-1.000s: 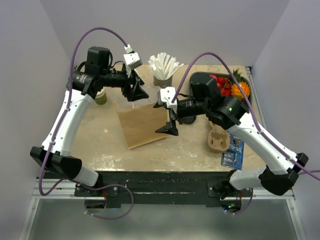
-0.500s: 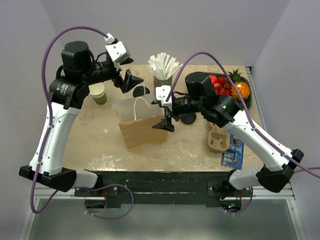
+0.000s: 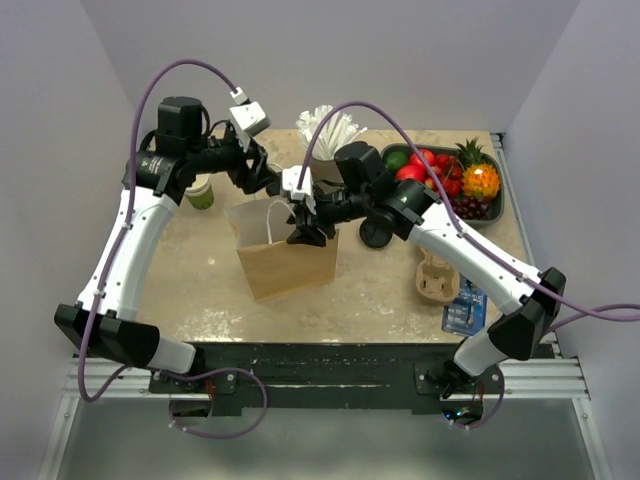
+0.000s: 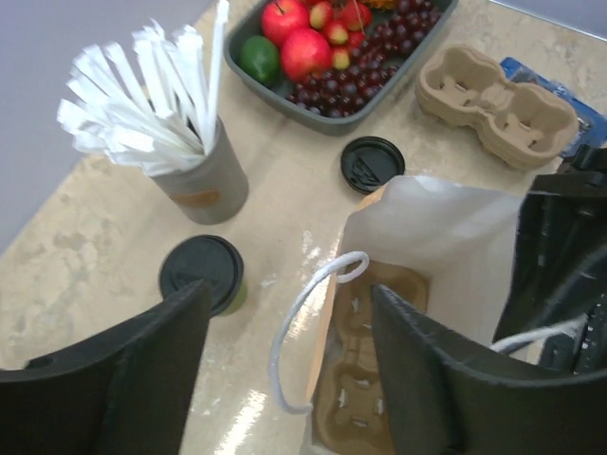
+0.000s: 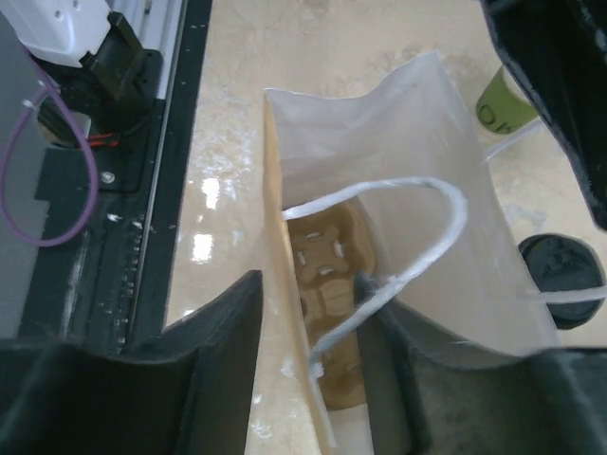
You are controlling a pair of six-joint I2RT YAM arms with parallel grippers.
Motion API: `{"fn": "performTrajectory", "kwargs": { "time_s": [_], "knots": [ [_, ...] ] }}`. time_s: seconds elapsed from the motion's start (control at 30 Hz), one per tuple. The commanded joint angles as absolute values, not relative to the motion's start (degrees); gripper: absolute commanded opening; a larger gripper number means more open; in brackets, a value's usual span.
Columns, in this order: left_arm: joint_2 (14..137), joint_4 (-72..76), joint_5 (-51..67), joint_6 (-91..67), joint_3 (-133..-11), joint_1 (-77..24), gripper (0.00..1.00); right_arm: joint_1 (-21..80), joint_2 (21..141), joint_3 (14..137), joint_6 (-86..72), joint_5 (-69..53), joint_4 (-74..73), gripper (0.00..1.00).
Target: Pack the takeout coffee
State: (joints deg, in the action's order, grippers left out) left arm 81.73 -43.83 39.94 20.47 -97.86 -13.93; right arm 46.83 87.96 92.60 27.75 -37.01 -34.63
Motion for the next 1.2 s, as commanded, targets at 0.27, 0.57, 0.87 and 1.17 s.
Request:
{"fn": "performTrajectory", "kwargs": {
  "time_s": [0.27, 0.57, 0.87, 1.17],
  "knots": [
    [81.9, -41.7, 49.5, 18.9, -103.6, -13.6, 0.0, 46.9, 86.6, 104.1, 21.0, -39.5, -29.4, 0.0],
    [84.3, -43.5, 48.3, 19.0, -116.0, -13.7, 0.0, 46.9, 88.9, 113.2, 17.8, -39.5, -28.4, 0.0],
    [86.5, -45.3, 48.9, 19.1, -122.1, -13.7, 0.0, 46.9, 89.2, 115.1, 15.8, -40.7, -28.3, 0.0],
    [80.1, -40.4, 44.3, 22.8, -101.9, -13.6, 0.63, 46.9, 86.3, 104.0, 15.0, -39.6, -28.3, 0.76]
  ]
}}
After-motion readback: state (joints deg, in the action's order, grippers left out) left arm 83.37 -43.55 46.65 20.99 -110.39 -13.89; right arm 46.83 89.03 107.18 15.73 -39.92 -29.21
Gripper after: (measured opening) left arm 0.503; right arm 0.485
